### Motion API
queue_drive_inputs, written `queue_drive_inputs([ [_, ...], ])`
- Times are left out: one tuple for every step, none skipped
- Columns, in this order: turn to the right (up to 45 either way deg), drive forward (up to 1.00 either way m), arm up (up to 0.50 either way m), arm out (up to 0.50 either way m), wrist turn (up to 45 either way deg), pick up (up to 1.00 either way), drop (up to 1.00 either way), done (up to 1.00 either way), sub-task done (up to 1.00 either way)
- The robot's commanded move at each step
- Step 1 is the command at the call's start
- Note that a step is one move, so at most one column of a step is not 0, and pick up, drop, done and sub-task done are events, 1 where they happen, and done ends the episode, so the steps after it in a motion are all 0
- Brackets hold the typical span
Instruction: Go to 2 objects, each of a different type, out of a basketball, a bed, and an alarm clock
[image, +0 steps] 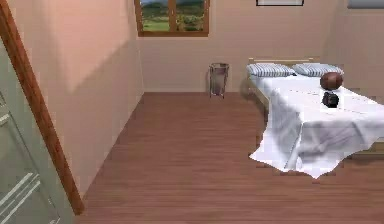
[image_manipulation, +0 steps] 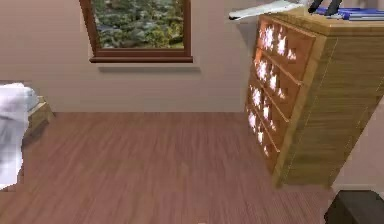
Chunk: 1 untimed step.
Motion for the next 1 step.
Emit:
queue_drive_inputs([
  [21.0, 0.0, 0.0, 0.0, 0.0, 0.0, 0.0, 0.0, 0.0],
])
